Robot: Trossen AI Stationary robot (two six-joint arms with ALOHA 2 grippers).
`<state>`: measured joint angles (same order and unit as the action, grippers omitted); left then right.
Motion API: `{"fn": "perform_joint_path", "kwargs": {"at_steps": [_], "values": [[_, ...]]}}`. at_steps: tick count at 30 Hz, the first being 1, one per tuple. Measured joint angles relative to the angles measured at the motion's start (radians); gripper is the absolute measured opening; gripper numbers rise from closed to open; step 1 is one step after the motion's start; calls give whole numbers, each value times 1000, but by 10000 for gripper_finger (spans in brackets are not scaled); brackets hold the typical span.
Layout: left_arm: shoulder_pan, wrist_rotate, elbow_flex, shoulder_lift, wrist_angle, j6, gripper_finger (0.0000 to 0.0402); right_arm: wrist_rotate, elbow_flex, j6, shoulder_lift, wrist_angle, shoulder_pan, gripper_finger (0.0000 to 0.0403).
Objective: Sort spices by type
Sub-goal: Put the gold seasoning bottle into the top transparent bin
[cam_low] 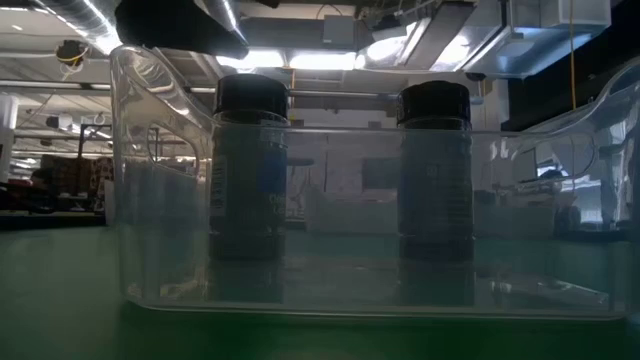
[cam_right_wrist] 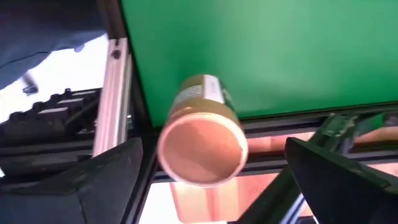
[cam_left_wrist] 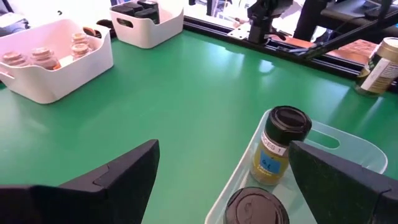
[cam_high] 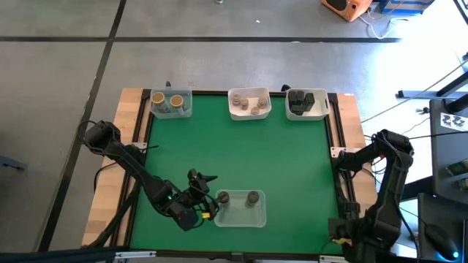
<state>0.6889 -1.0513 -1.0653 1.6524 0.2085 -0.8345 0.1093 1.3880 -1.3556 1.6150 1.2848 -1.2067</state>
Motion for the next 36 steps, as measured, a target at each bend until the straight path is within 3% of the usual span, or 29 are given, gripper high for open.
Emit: {"fn": "perform_joint_path", "kwargs": {"at_steps": [14, 27, 31, 36], "values": [[-2, 2, 0, 1, -13, -4, 339, -8, -1, -2, 67, -40, -85, 392], [-2, 2, 0, 1, -11, -3, 339, 20, -2, 77, 199, -53, -82, 389], [-2, 3, 0, 1, -11, -3, 339, 23, -2, 81, 223, -53, -82, 358], [-2, 3, 0, 1, -11, -3, 339, 23, -1, 82, 222, -51, -79, 284]]}}
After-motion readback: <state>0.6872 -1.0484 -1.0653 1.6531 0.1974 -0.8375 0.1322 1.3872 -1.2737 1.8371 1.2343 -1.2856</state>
